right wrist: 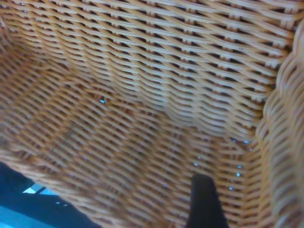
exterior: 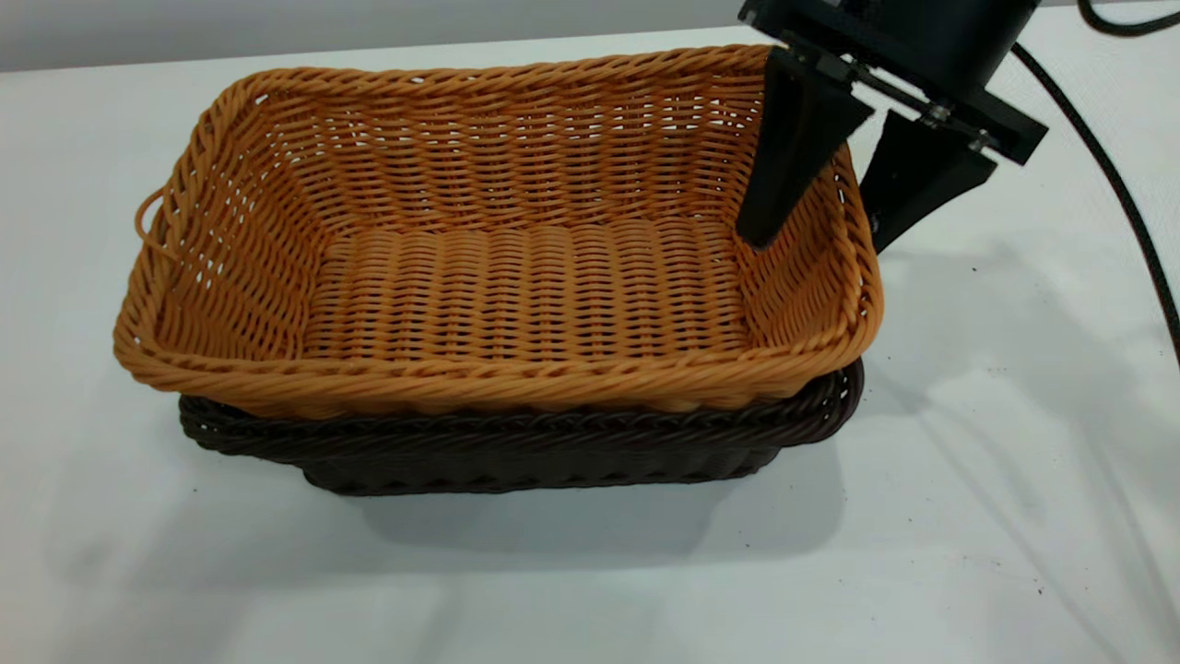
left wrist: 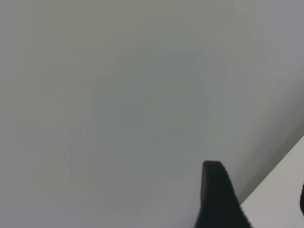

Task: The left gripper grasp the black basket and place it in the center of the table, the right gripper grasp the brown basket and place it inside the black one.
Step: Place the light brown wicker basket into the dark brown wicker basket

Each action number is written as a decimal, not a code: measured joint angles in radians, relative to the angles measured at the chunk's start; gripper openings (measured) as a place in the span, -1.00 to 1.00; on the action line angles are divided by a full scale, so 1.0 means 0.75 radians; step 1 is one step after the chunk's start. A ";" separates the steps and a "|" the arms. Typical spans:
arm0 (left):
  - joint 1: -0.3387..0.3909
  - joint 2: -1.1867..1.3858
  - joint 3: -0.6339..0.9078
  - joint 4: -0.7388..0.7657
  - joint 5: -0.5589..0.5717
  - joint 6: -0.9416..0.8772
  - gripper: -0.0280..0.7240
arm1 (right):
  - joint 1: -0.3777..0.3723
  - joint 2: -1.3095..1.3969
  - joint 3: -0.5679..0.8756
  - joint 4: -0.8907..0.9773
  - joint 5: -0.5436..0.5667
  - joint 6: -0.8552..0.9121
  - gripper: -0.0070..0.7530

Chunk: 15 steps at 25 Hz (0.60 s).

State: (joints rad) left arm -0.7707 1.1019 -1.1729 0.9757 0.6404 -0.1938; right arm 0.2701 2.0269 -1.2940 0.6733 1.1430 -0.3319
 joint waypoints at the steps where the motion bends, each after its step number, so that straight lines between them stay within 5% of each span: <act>1: 0.000 0.000 0.000 0.000 0.000 -0.002 0.04 | 0.000 -0.016 0.000 -0.011 0.001 0.003 0.20; 15: 0.000 0.000 0.000 -0.022 0.119 -0.026 0.00 | 0.000 -0.458 0.000 -0.354 0.007 0.113 0.22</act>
State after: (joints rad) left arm -0.7707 1.1019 -1.1729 0.9595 0.7299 -0.2131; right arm 0.2701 1.6831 -1.2940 0.4076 1.1487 -0.2471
